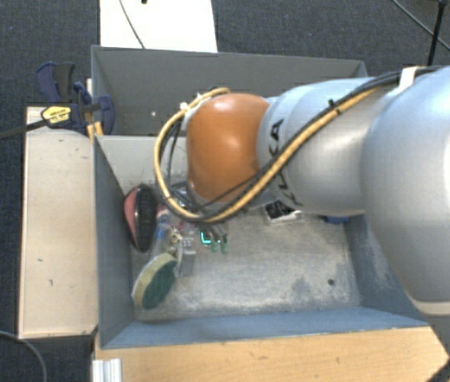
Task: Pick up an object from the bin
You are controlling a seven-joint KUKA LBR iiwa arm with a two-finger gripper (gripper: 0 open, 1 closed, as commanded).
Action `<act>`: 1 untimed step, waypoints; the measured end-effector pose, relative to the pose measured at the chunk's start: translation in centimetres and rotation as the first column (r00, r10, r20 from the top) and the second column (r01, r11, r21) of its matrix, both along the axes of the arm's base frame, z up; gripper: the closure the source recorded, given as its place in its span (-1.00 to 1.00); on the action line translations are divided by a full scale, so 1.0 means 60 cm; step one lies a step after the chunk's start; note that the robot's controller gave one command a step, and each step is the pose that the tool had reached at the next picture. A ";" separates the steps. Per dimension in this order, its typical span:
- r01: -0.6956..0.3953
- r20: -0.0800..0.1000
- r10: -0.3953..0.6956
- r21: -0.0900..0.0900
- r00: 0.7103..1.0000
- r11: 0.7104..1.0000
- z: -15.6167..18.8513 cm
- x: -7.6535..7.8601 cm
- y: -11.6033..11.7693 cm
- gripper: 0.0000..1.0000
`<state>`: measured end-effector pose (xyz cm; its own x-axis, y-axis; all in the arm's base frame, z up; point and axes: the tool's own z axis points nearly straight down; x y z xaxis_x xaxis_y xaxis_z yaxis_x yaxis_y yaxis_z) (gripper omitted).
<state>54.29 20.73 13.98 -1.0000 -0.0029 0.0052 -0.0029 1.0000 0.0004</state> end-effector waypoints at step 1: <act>-0.382 0.004 0.382 -0.006 0.924 0.924 -0.100 -0.001 0.048 -1.00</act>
Offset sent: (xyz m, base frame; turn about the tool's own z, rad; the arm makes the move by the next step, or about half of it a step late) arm -0.0032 0.0328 -0.0619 -0.3976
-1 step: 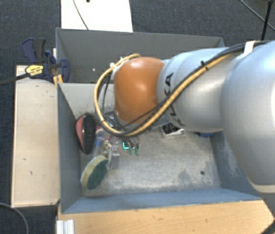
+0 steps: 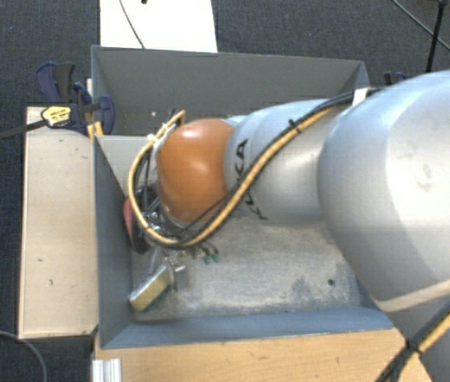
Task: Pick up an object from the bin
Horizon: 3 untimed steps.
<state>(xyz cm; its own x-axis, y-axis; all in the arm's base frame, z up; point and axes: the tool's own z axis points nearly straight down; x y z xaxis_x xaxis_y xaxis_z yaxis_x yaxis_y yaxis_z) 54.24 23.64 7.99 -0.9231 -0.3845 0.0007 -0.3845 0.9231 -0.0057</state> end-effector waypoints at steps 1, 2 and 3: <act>0.003 -0.011 -0.003 -0.003 1.000 1.000 -0.002 -0.005 0.001 1.00; 0.006 -0.008 -0.006 0.002 1.000 1.000 -0.003 -0.006 0.004 -1.00; 0.008 -0.013 -0.007 0.001 1.000 1.000 -0.003 -0.008 0.005 1.00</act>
Offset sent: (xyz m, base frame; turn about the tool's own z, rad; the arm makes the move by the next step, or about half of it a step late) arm 0.0000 0.0000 0.0000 0.0000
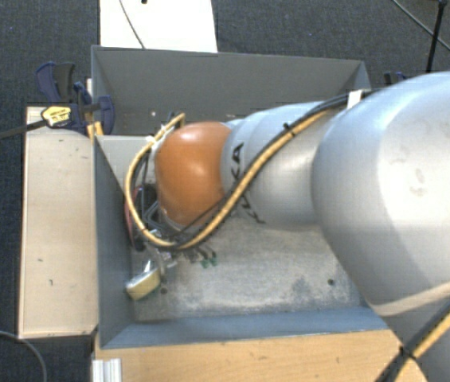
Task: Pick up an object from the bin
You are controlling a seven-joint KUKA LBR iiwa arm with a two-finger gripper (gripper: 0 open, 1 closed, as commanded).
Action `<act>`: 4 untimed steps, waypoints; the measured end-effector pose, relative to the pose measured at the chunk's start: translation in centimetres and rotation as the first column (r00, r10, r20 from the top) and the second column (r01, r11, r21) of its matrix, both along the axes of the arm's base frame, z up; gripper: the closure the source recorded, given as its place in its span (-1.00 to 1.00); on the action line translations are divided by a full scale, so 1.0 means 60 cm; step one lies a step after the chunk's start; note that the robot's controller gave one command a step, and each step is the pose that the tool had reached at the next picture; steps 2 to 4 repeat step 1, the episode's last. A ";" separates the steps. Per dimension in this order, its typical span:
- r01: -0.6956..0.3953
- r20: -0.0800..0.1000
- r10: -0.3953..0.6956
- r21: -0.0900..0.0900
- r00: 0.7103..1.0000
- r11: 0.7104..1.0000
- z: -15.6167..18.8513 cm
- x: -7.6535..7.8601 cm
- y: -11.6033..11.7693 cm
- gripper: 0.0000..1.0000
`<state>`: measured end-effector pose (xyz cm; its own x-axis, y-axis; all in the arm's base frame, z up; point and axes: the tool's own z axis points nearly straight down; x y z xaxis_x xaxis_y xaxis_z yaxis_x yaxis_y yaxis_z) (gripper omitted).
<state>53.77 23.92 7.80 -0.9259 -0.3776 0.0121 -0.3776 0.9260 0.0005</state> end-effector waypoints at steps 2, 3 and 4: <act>0.014 0.022 -0.014 0.009 1.000 1.000 0.333 0.002 -0.004 1.00; 0.014 0.022 -0.014 0.009 1.000 1.000 0.333 0.002 -0.004 1.00; 0.014 0.022 -0.014 0.009 1.000 1.000 0.333 0.002 -0.004 1.00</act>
Offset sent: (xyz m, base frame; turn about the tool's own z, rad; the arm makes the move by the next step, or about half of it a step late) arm -0.0010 -0.0032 0.1939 0.0045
